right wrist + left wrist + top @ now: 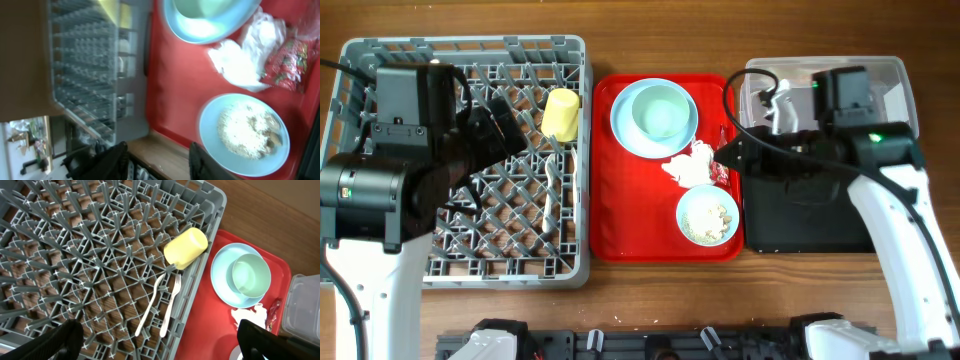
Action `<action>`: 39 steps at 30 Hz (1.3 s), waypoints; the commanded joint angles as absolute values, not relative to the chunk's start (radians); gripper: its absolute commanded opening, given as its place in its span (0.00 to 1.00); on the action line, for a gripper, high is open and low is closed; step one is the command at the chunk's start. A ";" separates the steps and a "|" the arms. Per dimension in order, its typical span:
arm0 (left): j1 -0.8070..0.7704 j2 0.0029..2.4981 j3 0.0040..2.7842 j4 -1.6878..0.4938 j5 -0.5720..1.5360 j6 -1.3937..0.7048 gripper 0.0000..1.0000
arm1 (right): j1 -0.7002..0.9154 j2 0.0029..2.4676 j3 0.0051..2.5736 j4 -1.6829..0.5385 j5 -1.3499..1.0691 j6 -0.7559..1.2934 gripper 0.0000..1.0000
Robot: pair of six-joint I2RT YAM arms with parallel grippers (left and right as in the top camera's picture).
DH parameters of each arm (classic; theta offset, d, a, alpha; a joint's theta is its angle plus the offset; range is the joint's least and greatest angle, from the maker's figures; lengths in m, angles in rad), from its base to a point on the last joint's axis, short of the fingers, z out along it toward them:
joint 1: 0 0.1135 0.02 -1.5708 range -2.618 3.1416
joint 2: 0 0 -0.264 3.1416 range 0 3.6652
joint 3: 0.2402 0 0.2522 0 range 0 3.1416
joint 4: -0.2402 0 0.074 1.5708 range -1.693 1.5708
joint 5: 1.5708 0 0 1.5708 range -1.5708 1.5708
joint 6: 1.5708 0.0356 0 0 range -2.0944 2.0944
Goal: Sort waste into correct bins and load items into the dishwasher rack
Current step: 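Grasp the white tissue with the right gripper and drop it in the clear bin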
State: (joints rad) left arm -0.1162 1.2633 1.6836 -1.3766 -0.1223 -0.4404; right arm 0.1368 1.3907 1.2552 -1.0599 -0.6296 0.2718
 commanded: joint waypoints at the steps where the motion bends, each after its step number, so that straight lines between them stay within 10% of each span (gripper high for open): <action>1: -0.120 1.253 1.683 -1.374 -0.117 -0.450 1.00 | 0.285 1.447 1.235 -1.025 -0.258 0.382 0.41; 6: -0.120 1.253 1.683 -1.374 -0.118 -0.450 1.00 | 0.473 1.630 1.235 -0.854 0.013 0.398 0.59; 13: -0.120 1.253 1.683 -1.374 -0.117 -0.450 1.00 | 0.476 1.882 1.235 -0.715 0.026 0.393 0.58; 22: -0.120 1.253 1.683 -1.374 -0.117 -0.450 1.00 | 0.476 1.930 1.272 -0.738 -0.080 0.382 0.04; 31: -0.120 1.253 1.683 -1.374 -0.117 -0.450 1.00 | 0.419 1.532 1.435 -0.854 0.266 0.429 0.04; 39: -0.120 1.253 1.683 -1.374 -0.117 -0.450 1.00 | 0.105 1.690 1.381 -0.830 0.295 0.507 0.10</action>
State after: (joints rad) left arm -0.1162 1.2633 1.6836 -1.3766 -0.1223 -0.4400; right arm 0.1745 1.6005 1.4021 -0.8433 0.2951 0.4713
